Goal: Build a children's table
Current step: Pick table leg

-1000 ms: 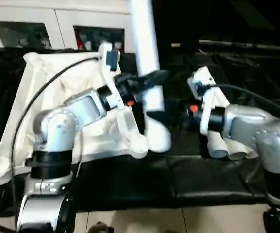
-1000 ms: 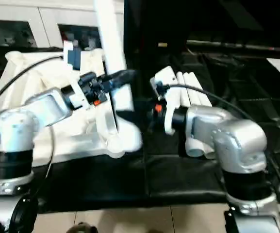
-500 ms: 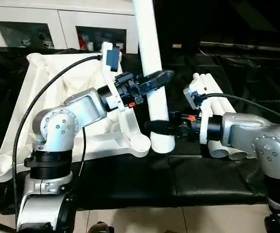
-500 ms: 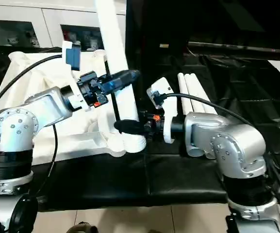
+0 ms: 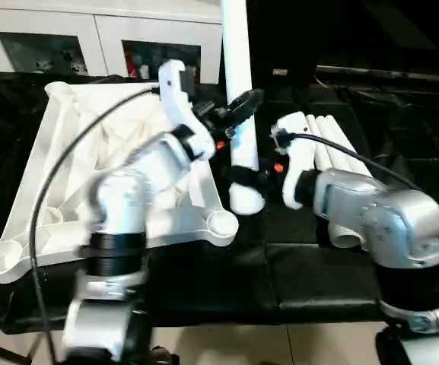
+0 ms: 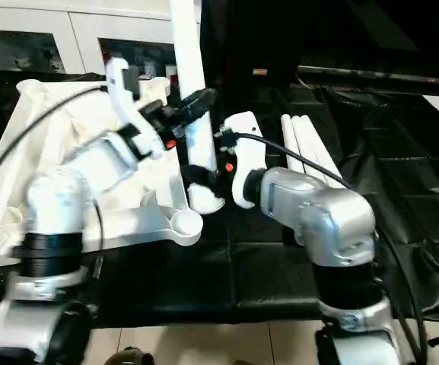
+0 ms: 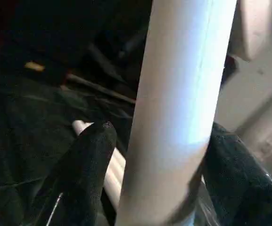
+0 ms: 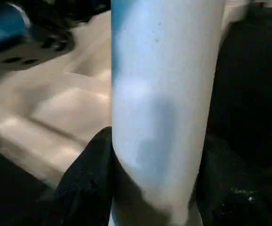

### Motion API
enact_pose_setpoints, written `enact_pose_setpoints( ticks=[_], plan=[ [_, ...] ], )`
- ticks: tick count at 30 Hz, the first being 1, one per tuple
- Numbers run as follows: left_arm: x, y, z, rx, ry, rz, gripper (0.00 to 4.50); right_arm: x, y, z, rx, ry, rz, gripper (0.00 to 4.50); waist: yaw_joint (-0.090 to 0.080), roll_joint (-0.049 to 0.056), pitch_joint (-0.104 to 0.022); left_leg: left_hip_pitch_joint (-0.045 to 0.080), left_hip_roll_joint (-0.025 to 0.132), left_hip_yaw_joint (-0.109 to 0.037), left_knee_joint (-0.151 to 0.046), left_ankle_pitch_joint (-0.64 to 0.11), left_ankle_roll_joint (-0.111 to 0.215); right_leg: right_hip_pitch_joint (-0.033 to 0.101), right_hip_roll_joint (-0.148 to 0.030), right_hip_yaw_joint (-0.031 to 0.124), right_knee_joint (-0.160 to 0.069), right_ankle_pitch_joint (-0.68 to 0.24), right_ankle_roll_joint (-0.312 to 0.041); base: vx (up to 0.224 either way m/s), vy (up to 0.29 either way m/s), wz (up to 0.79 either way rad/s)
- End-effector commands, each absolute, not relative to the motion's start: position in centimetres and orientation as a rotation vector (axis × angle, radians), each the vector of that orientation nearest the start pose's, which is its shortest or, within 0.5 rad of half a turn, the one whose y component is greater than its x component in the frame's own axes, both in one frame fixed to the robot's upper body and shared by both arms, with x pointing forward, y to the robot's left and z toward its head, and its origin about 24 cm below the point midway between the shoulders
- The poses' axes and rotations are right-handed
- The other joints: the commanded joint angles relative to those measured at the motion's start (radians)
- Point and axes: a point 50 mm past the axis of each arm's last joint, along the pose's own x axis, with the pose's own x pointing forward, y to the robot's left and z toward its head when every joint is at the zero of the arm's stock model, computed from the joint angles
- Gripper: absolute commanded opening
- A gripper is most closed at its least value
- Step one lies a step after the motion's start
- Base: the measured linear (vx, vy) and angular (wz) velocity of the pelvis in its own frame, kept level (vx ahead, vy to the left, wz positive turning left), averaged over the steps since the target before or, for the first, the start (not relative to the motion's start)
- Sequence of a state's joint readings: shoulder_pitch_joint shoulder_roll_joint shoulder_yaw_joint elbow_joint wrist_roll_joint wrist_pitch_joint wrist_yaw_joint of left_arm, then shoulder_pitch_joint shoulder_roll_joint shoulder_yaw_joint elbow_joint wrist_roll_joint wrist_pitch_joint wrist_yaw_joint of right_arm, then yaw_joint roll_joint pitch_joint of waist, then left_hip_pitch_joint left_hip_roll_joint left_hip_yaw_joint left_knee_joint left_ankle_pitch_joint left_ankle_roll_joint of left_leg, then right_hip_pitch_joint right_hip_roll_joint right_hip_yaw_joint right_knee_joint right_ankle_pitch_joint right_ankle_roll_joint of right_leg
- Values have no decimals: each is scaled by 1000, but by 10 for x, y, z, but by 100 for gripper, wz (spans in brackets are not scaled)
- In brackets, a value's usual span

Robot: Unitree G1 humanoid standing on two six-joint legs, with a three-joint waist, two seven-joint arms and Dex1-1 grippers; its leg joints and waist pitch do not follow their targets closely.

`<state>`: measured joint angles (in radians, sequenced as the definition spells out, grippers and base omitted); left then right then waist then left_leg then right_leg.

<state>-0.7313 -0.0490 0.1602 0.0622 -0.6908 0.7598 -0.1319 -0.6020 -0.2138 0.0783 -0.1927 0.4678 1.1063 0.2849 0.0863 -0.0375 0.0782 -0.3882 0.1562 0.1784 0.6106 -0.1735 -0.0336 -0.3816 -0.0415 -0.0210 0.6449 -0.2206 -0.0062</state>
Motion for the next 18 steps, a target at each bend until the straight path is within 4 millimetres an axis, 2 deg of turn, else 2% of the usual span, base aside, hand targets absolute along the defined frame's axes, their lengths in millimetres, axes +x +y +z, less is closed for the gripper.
enact_pose_setpoints(
  ticks=[1, 8, 10, 11, 12, 13, 14, 18],
  plan=[
    [341, 65, 189, -580, 94, -625, 313, 307, -85, 161, 18, 335, 686, 190, -3, -3, -82, 23, 64, -26, -62, -75, -49, 47, -92, 49, -80, -53, -154, 0, 0, 0],
    [344, 69, 188, -488, 84, -599, 313, 308, -81, 161, -14, 332, 679, 190, -6, -1, -79, 25, 64, -27, -65, -98, -58, 42, -90, 49, -81, -85, -128, 0, 0, 0],
    [343, 70, 190, -483, 71, -619, 313, 308, -82, 162, -44, 322, 665, 190, -6, 1, -80, 26, 65, -27, -65, -99, -64, 41, -90, 49, -80, -77, -130, 0, 0, 0],
    [342, 69, 191, -481, 66, -631, 278, 309, -83, 162, -72, 313, 646, 190, -5, 0, -80, 26, 65, -27, -65, -94, -68, 41, -91, 48, -79, -68, -133, 0, 0, 0],
    [342, 68, 191, -494, 63, -636, 278, 309, -82, 162, -92, 300, 661, 225, -5, -1, -79, 26, 64, -26, -65, -102, -69, 41, -92, 49, -80, -74, -135, 0, 0, 0],
    [342, 68, 191, -500, 63, -636, 278, 309, -81, 162, -99, 294, 669, 225, -4, 0, -80, 27, 65, -26, -64, -106, -69, 41, -93, 49, -80, -76, -136, 0, 0, 0],
    [342, 68, 191, -502, 62, -634, 275, 310, -82, 163, -63, 291, 665, 246, -4, 0, -80, 27, 65, -26, -64, -104, -69, 42, -93, 50, -80, -73, -136, 0, 0, 0],
    [340, 67, 193, -502, 58, -671, 234, 310, -85, 163, -2, 299, 679, 279, -5, -1, -81, 25, 63, -26, -63, -99, -54, 42, -90, 49, -77, -50, -144, 0, 0, 0]
  ],
)
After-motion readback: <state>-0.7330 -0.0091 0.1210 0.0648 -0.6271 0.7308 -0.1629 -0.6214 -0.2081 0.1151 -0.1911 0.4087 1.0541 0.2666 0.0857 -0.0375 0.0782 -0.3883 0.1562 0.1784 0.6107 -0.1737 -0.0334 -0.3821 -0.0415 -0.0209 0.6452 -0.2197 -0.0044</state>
